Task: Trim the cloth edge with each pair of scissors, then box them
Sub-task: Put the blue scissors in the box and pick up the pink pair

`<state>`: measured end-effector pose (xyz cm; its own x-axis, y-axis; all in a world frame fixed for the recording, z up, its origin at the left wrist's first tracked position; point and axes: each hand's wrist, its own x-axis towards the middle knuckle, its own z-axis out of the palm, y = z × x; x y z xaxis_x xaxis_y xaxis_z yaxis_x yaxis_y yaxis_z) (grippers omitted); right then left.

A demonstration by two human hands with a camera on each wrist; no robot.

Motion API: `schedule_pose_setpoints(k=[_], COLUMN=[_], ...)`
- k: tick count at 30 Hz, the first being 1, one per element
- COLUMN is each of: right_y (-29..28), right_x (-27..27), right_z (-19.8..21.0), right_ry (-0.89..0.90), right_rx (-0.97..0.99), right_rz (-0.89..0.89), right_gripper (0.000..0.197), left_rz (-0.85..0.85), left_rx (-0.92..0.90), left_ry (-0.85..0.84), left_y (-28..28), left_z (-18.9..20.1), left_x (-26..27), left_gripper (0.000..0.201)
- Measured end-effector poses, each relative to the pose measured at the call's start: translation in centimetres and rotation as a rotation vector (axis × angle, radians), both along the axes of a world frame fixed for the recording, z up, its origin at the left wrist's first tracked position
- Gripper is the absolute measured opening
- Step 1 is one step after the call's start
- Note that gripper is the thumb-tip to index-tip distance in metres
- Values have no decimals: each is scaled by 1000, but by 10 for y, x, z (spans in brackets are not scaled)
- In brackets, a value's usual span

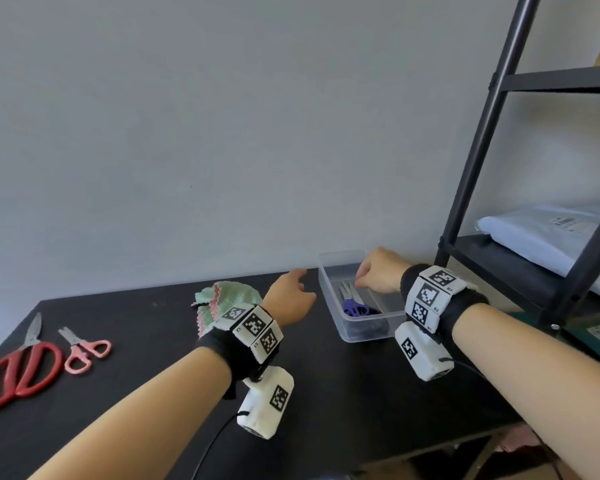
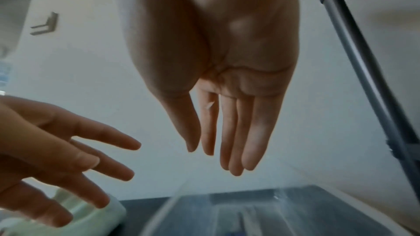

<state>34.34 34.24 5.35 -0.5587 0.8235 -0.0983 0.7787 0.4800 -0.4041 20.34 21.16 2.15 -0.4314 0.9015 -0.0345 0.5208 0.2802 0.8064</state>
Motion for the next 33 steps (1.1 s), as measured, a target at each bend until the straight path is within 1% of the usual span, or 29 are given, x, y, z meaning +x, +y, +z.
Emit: schedule_pose_setpoints(k=[4,9,12,15,19,23,25,27,30,33], right_y=[-34,-82,-113,-143,-180,-211,-221,-230,-239,-244], right_x=[-36,-97,-135,-173,-221,-262,-275,-289,-308,-321], right_z=[23,26,21,9,-11,-33,-43,-52,-62,-67], right_ry=[5,-58,-72,-79,-96,-136,-137,-131,-105,-86], right_rx=[46,89,91,73,24,0,-12,-22,-29,-17], right_rz=[94,230,315,394,493,584,597,603,599,564], right_gripper=[16,16,18,18,19,19,20,25,29,33], left_rz=[37,173,236,299,403,427,416,428,480,497], left_rx=[-61,-101,-136,-189,-265,-341,-357,-362,-317,-279], left_ry=[204,252,312,317,313,342,342,324,284,266], left_y=[-39,-99,-136,-174,-220,-256,-266,-274,-281,-281], left_z=[15,18,18,13,-4,-21,-26,-32,-40,-46], left_x=[-29,-79,-113,-147,-189,-215,-220,-225,-234,-238], left_gripper=[49,36,33,33,30,27,26,28,29,29])
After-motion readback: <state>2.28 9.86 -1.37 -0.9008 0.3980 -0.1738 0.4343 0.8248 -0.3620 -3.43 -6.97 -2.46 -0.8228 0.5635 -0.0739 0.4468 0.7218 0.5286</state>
